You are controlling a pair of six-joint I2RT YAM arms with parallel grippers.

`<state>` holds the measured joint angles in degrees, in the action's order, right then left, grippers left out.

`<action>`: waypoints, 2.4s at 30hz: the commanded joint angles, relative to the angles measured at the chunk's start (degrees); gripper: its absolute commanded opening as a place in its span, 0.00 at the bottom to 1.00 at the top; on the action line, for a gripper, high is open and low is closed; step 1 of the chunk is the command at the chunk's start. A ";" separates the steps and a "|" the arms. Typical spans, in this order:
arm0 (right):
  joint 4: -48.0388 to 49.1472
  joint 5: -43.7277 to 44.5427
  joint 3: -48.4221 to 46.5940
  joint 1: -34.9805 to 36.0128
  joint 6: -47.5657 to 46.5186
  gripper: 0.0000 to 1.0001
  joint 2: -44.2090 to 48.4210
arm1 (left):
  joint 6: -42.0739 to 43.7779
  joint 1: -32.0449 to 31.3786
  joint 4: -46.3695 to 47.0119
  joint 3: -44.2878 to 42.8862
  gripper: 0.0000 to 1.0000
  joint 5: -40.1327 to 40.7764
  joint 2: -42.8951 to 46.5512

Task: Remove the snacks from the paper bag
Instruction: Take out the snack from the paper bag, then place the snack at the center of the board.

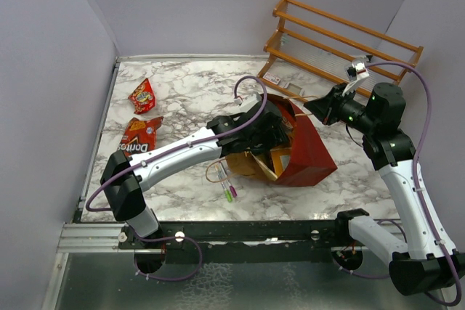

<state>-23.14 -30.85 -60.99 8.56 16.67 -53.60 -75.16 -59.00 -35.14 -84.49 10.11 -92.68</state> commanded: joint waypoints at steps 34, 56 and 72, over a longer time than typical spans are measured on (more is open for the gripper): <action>-0.68 7.05 0.48 0.14 -1.40 0.01 3.45 | 14.32 -2.03 11.38 0.39 0.00 3.87 12.68; -1.04 7.29 0.16 0.14 -1.38 0.01 3.75 | 46.00 -2.04 8.01 -11.17 0.00 17.36 32.00; -0.60 7.13 0.71 0.14 -1.32 0.01 3.64 | 69.36 -1.71 11.40 -14.22 0.00 45.65 28.09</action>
<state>-23.38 -25.04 -60.49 8.56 15.99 -50.87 -14.92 -60.88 -29.71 -102.08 46.00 -62.89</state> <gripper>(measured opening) 0.017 0.013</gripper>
